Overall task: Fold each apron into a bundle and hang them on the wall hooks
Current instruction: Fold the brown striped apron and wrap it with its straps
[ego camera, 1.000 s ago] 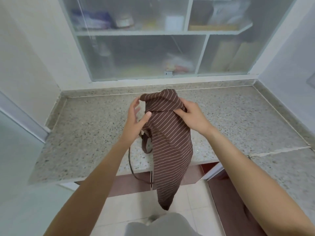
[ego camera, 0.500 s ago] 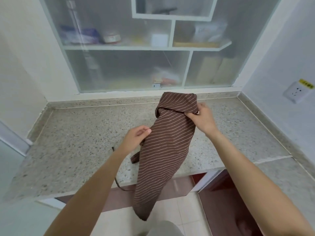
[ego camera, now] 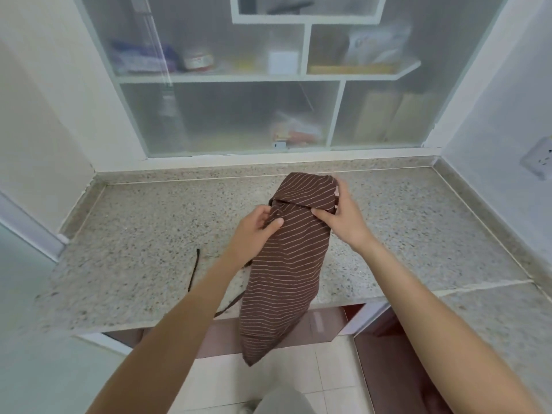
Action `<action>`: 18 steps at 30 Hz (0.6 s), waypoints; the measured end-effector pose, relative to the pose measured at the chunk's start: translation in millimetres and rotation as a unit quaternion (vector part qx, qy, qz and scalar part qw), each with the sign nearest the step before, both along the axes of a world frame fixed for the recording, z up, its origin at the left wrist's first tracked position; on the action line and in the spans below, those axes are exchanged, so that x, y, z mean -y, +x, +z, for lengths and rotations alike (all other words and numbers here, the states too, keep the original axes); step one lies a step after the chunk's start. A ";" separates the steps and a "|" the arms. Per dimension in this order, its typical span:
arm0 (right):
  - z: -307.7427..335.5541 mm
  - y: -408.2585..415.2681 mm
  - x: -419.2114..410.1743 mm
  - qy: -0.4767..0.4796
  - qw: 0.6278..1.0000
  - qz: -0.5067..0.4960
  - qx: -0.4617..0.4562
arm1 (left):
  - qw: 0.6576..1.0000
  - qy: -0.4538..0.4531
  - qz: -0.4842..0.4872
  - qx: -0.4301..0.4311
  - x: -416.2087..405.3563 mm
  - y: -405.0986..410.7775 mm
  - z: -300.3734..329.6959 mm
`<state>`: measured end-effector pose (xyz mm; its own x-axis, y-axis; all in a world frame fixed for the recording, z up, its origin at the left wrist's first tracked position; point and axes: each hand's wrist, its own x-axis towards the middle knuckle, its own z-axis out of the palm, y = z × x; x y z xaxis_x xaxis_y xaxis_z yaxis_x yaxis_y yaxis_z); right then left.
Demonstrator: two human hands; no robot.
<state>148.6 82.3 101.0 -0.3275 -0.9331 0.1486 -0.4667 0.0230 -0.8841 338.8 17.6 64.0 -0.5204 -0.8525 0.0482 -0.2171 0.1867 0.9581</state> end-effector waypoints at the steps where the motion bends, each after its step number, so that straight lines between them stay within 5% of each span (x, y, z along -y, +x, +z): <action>1: 0.0 -3.7 -0.4 -0.004 1.000 -0.008 -0.010 | 1.000 0.023 0.006 -0.010 -0.6 -1.6 -0.1; 7: 0.8 -19.0 16.0 -0.002 0.983 -0.029 -0.181 | 0.986 0.102 -0.058 0.117 10.7 22.8 11.4; 11: 6.6 -14.6 35.5 0.038 0.990 0.019 -0.132 | 0.943 0.087 -0.149 0.286 19.4 49.9 8.6; 15: 1.7 -29.0 52.4 0.061 0.990 0.024 -0.127 | 0.914 -0.067 -0.005 0.400 35.9 73.8 4.4; 18: 0.7 -41.1 69.4 0.069 0.986 0.020 -0.151 | 0.896 -0.187 0.167 0.367 47.8 80.7 16.9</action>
